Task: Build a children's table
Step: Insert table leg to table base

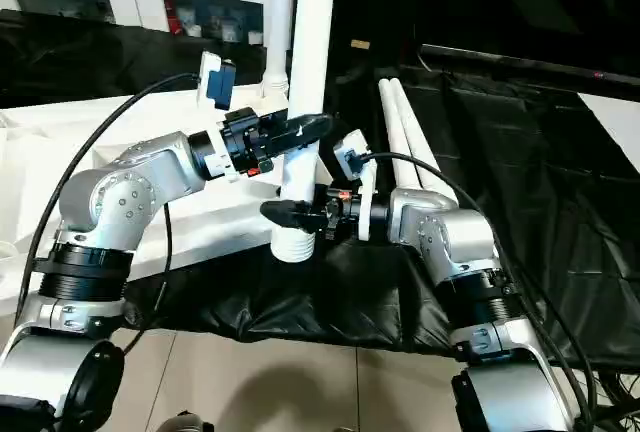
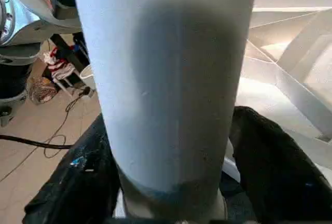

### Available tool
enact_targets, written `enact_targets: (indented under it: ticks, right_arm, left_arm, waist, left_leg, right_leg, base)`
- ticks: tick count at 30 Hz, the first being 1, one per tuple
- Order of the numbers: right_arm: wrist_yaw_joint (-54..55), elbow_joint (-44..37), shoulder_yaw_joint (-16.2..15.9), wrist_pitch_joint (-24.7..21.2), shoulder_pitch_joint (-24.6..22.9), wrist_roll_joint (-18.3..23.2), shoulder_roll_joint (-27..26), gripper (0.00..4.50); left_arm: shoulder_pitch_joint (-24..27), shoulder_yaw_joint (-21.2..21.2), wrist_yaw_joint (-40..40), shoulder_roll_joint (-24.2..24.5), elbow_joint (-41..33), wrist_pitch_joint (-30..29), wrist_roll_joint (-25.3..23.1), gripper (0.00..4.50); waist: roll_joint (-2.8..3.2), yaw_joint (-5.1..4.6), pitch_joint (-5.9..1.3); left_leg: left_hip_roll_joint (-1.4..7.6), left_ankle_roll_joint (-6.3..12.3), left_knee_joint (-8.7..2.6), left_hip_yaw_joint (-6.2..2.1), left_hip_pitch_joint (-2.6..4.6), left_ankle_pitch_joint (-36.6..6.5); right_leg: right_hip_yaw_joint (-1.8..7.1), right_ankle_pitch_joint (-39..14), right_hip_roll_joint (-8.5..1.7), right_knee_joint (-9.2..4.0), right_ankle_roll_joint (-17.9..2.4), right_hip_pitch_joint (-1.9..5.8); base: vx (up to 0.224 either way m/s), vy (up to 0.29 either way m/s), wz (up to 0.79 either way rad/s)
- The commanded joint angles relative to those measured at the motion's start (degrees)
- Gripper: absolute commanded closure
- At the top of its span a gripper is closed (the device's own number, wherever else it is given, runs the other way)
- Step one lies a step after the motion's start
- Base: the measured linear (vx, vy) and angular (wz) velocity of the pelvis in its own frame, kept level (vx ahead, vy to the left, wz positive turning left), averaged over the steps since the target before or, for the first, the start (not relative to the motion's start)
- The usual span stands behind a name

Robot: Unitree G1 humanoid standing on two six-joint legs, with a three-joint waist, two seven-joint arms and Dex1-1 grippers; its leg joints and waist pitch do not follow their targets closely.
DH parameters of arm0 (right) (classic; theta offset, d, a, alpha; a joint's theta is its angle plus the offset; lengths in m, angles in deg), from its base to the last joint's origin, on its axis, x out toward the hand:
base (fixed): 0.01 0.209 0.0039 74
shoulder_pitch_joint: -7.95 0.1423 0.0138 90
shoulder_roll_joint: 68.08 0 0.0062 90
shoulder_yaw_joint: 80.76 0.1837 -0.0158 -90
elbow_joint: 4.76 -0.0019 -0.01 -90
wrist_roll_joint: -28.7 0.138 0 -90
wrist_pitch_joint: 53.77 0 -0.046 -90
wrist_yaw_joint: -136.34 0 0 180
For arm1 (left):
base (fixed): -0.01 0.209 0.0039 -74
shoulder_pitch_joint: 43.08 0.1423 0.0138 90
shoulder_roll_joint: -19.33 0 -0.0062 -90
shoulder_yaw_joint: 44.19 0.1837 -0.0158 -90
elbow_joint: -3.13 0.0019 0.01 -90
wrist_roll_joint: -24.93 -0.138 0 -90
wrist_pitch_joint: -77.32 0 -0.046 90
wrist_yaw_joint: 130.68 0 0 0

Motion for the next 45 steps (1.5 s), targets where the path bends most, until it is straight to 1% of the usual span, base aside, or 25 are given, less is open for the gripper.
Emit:
enact_targets:
  ticks: [1, 4, 7, 8, 12, 14, 17, 20, 22, 23, 25, 26, 27, 30, 32, 33, 34, 35, 37, 38, 40, 41, 42, 44, 45]
  right_arm:
    - [0.3, 0.3, 0.3, -0.5, 0.6, 0.1, 0.8, 1.73]
    - [-0.1, -0.1, 0.3, -0.8, 0.3, 0.3, 0.9, 2.06]
    - [-0.3, -0.3, 0.2, -0.7, 0.0, 0.3, 1.0, 2.20]
    - [-0.3, -0.4, 0.2, -0.7, -0.1, 0.3, 1.0, 2.40]
    - [-0.1, -0.7, 0.1, -0.2, -0.5, 0.2, 0.9, 2.52]
    - [1.3, -0.8, 0.7, 0.5, -0.7, 0.2, 0.2, 2.54]
    - [3.3, -0.5, 1.5, 2.0, -0.8, 0.0, -0.6, 2.55]
    - [5.5, -0.5, 2.6, 4.3, -1.0, -0.4, -1.8, 2.56]
    - [9.3, 0.6, 4.3, 6.1, -0.8, -1.1, -2.9, 2.57]
    - [11.3, 1.5, 5.0, 7.4, -0.7, -1.7, -3.2, 2.57]
    - [13.9, 2.9, 5.8, 9.9, -0.7, -2.9, -3.3, 2.57]
    - [14.7, 3.3, 6.1, 10.9, -0.7, -3.3, -3.3, 2.57]
    - [15.8, 3.8, 6.3, 12.0, -0.8, -3.8, -3.4, 2.57]
    - [20.2, 5.8, 7.5, 15.8, -0.9, -5.7, -3.1, 2.57]
    - [24.5, 8.0, 8.1, 19.2, -0.9, -7.7, -2.7, 2.57]
    - [26.8, 9.0, 8.4, 21.1, -0.9, -9.0, -2.3, 2.57]
    - [27.6, 9.4, 8.6, 21.8, -0.9, -9.5, -2.2, 2.57]
    - [29.4, 10.3, 9.2, 22.5, -0.7, -10.1, -2.0, 2.57]
    - [31.6, 11.6, 10.1, 24.1, -0.6, -11.1, -1.5, 2.57]
    - [32.1, 11.8, 10.5, 24.2, -0.7, -11.2, -1.3, 2.57]
    - [32.8, 11.7, 10.9, 24.9, -0.9, -11.6, -1.1, 2.57]
    - [32.8, 11.6, 11.0, 25.1, -1.1, -11.7, -1.0, 2.57]
    - [32.8, 11.6, 11.0, 25.1, -1.1, -11.7, -1.0, 2.57]
    - [32.9, 11.3, 10.9, 25.7, -1.5, -11.7, -0.9, 2.57]
    - [33.1, 11.3, 10.9, 26.1, -1.7, -11.8, -0.9, 2.58]
  left_arm:
    - [-0.2, 1.0, -1.4, -0.1, -1.3, -0.7, 0.8, 2.64]
    - [-0.2, 1.4, -2.1, 0.2, -1.3, -1.0, 0.9, 2.64]
    - [-0.3, 1.7, -2.3, 0.5, -0.8, -0.9, 0.6, 2.64]
    - [-0.4, 1.7, -2.3, 0.6, -0.6, -0.7, 0.5, 2.64]
    - [-0.3, 2.4, -2.4, 1.1, -0.5, -0.1, -0.5, 2.65]
    - [-0.4, 1.7, -2.3, 0.7, -0.7, -0.6, 0.4, 1.95]
    - [-0.8, 0.7, -1.9, 0.0, -0.5, -1.2, 1.5, 1.90]
    - [-0.8, 0.6, -0.8, -0.9, 0.3, 4.1, -0.8, 1.55]
    - [-1.5, -1.6, 1.2, -2.4, 3.0, 9.9, -1.9, 1.45]
    - [-1.9, -2.4, 2.0, -2.6, 4.2, 11.9, -2.2, 1.45]
    - [-2.2, -2.5, 2.2, -2.2, 5.7, 13.6, -3.1, 1.45]
    - [-2.3, -2.4, 2.3, -1.9, 6.4, 14.2, -3.6, 1.45]
    - [-2.3, -2.2, 2.2, -1.6, 7.0, 14.9, -4.1, 1.45]
    - [-1.8, 1.1, 1.6, 0.6, 10.0, 17.7, -8.9, 1.45]
    - [-1.2, 5.5, 0.5, 2.7, 13.0, 20.5, -13.7, 1.45]
    - [-1.0, 8.0, -0.4, 3.6, 14.9, 22.4, -16.3, 1.45]
    - [-0.9, 8.9, -0.8, 3.9, 15.8, 23.2, -17.3, 1.45]
    - [-0.7, 11.8, -2.1, 4.8, 17.8, 26.0, -20.3, 1.45]
    - [-0.4, 16.2, -4.5, 5.8, 22.3, 30.5, -24.9, 1.45]
    - [-0.2, 17.5, -5.3, 6.1, 23.7, 31.8, -26.2, 1.45]
    - [-0.5, 19.2, -5.7, 5.9, 26.7, 32.4, -28.0, 1.45]
    - [-0.6, 19.5, -5.6, 5.6, 27.9, 32.5, -28.5, 1.45]
    - [-0.6, 19.5, -5.6, 5.6, 27.9, 32.5, -28.5, 1.45]
    - [-0.9, 20.5, -5.5, 5.3, 30.4, 33.1, -29.8, 1.45]
    - [-1.2, 21.1, -5.0, 5.3, 32.2, 33.0, -30.7, 1.75]
  waist:
    - [0.42, -0.07, -4.62]
    - [0.34, -0.07, -4.59]
    - [0.58, -0.04, -4.61]
    - [0.52, -0.06, -4.61]
    - [0.52, -0.04, -4.64]
    - [0.66, -0.01, -4.66]
    - [0.59, -0.10, -4.66]
    - [0.68, -0.09, -4.65]
    - [0.89, -0.09, -4.67]
    - [0.81, -0.08, -4.71]
    - [1.02, -0.06, -4.73]
    - [0.93, -0.17, -4.75]
    - [1.22, -0.21, -4.75]
    - [1.50, -0.42, -4.79]
    - [1.66, -0.60, -4.80]
    - [1.58, -0.60, -4.84]
    - [1.78, -0.56, -4.84]
    - [1.80, -0.59, -4.92]
    - [2.19, -0.76, -4.98]
    - [2.20, -0.75, -4.95]
    - [2.47, -0.95, -4.98]
    - [2.26, -1.16, -5.01]
    - [2.30, -1.17, -5.01]
    - [2.76, -1.31, -4.94]
    - [2.70, -1.43, -4.95]
  left_leg:
    - [0.62, 0.88, -3.14, 0.03, 0.69, -2.6]
    - [0.60, 0.93, -3.14, 0.05, 0.68, -2.8]
    - [0.63, 0.70, -3.15, 0.00, 0.71, -3.0]
    - [0.63, 0.59, -3.16, 0.01, 0.73, -3.1]
    - [0.59, 0.48, -3.15, 0.01, 0.70, -2.9]
    - [0.59, 0.43, -3.15, -0.02, 0.67, -2.8]
    - [0.57, 0.14, -3.15, 0.01, 0.69, -3.0]
    - [0.59, -0.02, -3.19, -0.03, 0.66, -3.5]
    - [0.57, -0.15, -3.18, -0.03, 0.66, -3.2]
    - [0.51, -0.45, -3.16, 0.02, 0.82, -3.4]
    - [0.51, -0.94, -3.26, -0.07, 0.80, -3.8]
    - [0.47, -1.13, -3.25, -0.03, 0.80, -4.1]
    - [0.48, -1.29, -3.28, -0.09, 0.87, -4.2]
    - [0.47, -1.39, -3.32, -0.13, 0.98, -4.4]
    - [0.43, -1.50, -3.30, -0.12, 1.00, -4.1]
    - [0.33, -1.48, -3.30, -0.12, 1.01, -3.8]
    - [0.35, -1.55, -3.30, -0.16, 0.98, -3.8]
    - [0.24, -1.71, -3.26, -0.15, 0.91, -3.5]
    - [0.21, -1.78, -3.21, -0.14, 0.84, -3.7]
    - [0.17, -1.49, -3.23, -0.15, 0.88, -3.7]
    - [0.13, -1.28, -3.18, -0.11, 0.86, -4.1]
    - [0.09, -0.76, -3.13, -0.11, 0.68, -4.4]
    - [0.12, -0.57, -3.12, -0.14, 0.67, -4.4]
    - [0.07, -0.10, -3.11, -0.17, 0.53, -4.8]
    - [0.08, 0.19, -3.09, -0.15, 0.56, -5.3]
  right_leg:
    - [2.79, 0.9, -4.06, -3.28, -12.1, 3.83]
    - [2.78, 0.8, -4.06, -3.30, -12.2, 3.84]
    - [2.77, 0.8, -4.07, -3.26, -12.2, 3.84]
    - [2.78, 0.7, -4.07, -3.31, -12.2, 3.84]
    - [2.78, 1.3, -4.04, -3.24, -12.2, 3.87]
    - [2.79, 1.5, -4.07, -3.18, -12.3, 3.90]
    - [2.77, 1.4, -4.09, -3.22, -12.6, 3.86]
    - [2.81, 1.2, -4.09, -3.35, -12.2, 3.87]
    - [2.85, 1.6, -4.10, -3.35, -12.0, 3.86]
    - [2.87, 1.8, -4.01, -3.40, -12.1, 3.85]
    - [2.80, 1.3, -4.05, -3.35, -11.9, 3.89]
    - [2.80, 1.0, -3.98, -3.41, -11.4, 3.86]
    - [2.79, 0.9, -3.98, -3.36, -11.2, 3.86]
    - [2.80, 1.4, -3.93, -3.32, -11.0, 3.85]
    - [2.80, 1.9, -3.81, -3.37, -10.6, 3.69]
    - [2.83, 2.0, -3.81, -3.37, -10.5, 3.81]
    - [2.86, 1.8, -3.88, -3.40, -10.4, 3.81]
    - [2.91, 2.3, -3.85, -3.27, -10.4, 3.96]
    - [2.95, 3.6, -3.79, -3.07, -10.8, 4.10]
    - [2.94, 3.7, -3.79, -3.32, -10.7, 4.04]
    - [2.98, 4.6, -3.75, -3.20, -11.4, 4.13]
    - [2.98, 5.3, -3.80, -3.08, -12.1, 4.35]
    - [2.97, 5.3, -3.87, -3.04, -12.4, 4.36]
    - [2.92, 4.7, -3.90, -3.21, -12.9, 4.41]
    - [2.95, 4.3, -3.89, -3.28, -13.1, 4.42]
  base:
    - [0.000, 0.000, 0.00]
    - [0.000, 0.000, 0.00]
    - [0.000, 0.000, 0.00]
    - [0.000, 0.000, 0.00]
    - [0.000, 0.000, 0.00]
    - [0.000, 0.000, 0.00]
    - [0.000, 0.000, 0.00]
    - [0.000, 0.000, 0.00]
    - [0.000, 0.000, 0.00]
    - [0.000, 0.000, 0.00]
    - [0.000, 0.000, 0.00]
    - [0.000, 0.000, 0.00]
    - [0.000, 0.000, 0.00]
    - [0.000, 0.000, 0.00]
    - [0.000, 0.000, 0.00]
    - [0.000, 0.000, 0.00]
    - [0.000, 0.000, 0.00]
    - [0.000, 0.000, 0.00]
    - [0.000, 0.000, 0.00]
    - [0.000, 0.000, 0.00]
    - [0.000, 0.000, 0.00]
    - [0.000, 0.000, 0.00]
    - [0.000, 0.000, 0.00]
    - [0.000, 0.000, 0.00]
    - [0.000, 0.000, 0.00]
